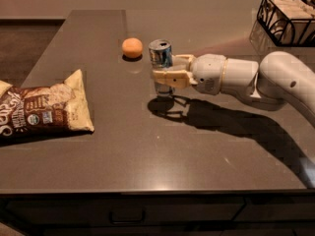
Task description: Place redbull can upright
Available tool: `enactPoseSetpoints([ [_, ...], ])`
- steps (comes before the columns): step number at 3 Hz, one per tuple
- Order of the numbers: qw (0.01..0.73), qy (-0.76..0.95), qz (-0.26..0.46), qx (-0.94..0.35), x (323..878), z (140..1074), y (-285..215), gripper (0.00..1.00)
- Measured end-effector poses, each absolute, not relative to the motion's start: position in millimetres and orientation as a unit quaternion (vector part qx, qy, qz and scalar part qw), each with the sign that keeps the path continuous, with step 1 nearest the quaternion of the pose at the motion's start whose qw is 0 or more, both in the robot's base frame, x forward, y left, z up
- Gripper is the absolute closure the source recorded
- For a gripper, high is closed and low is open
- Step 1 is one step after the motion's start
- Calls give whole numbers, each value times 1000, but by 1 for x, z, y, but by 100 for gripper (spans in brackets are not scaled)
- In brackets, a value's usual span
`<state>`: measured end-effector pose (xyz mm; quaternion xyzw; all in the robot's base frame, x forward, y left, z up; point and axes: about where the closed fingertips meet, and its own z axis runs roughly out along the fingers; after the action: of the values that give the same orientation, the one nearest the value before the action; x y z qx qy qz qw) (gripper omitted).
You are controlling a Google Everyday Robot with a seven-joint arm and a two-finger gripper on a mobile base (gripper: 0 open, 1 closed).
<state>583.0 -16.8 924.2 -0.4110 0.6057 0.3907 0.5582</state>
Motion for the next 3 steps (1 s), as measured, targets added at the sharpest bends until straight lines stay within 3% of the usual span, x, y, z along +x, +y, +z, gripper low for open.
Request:
enactPoseSetpoints([
  [1, 564, 598, 405, -401, 582, 914, -13, 84],
  [3, 572, 586, 413, -399, 581, 901, -7, 38],
])
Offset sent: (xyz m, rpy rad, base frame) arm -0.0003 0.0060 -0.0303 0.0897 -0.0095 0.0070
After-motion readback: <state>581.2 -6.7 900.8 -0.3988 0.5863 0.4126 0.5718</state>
